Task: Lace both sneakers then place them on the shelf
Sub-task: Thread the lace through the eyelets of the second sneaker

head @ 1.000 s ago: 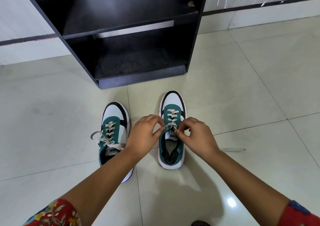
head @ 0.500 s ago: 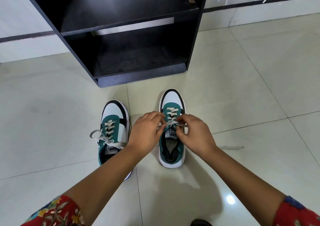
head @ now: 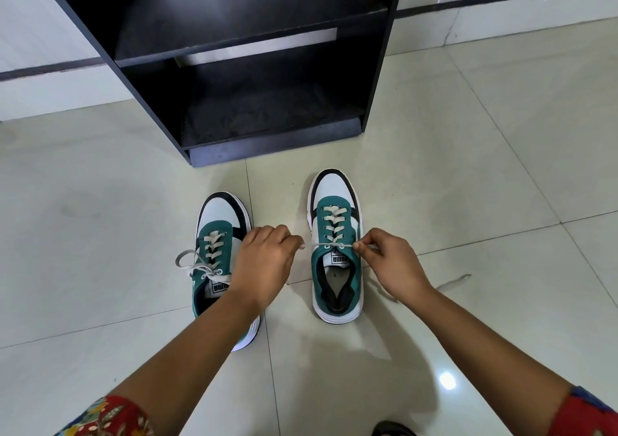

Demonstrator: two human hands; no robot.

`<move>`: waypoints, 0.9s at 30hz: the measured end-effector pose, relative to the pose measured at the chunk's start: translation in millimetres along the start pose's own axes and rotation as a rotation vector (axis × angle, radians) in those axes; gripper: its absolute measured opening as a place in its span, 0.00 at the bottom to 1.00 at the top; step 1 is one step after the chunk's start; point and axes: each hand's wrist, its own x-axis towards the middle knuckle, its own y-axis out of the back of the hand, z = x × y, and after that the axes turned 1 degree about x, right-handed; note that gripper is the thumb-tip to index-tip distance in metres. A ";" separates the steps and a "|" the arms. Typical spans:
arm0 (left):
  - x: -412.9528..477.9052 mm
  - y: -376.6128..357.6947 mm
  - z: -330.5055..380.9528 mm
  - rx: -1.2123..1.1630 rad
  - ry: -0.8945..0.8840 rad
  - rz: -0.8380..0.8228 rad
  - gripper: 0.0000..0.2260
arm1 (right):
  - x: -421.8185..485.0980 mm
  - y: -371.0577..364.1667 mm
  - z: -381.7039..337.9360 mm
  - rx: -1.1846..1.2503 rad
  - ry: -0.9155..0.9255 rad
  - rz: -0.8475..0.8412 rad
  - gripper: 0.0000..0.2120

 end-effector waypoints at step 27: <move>1.1 2.0 4.6 -0.247 0.189 -0.237 0.12 | 0.5 7.2 2.9 0.029 -0.089 -0.132 0.09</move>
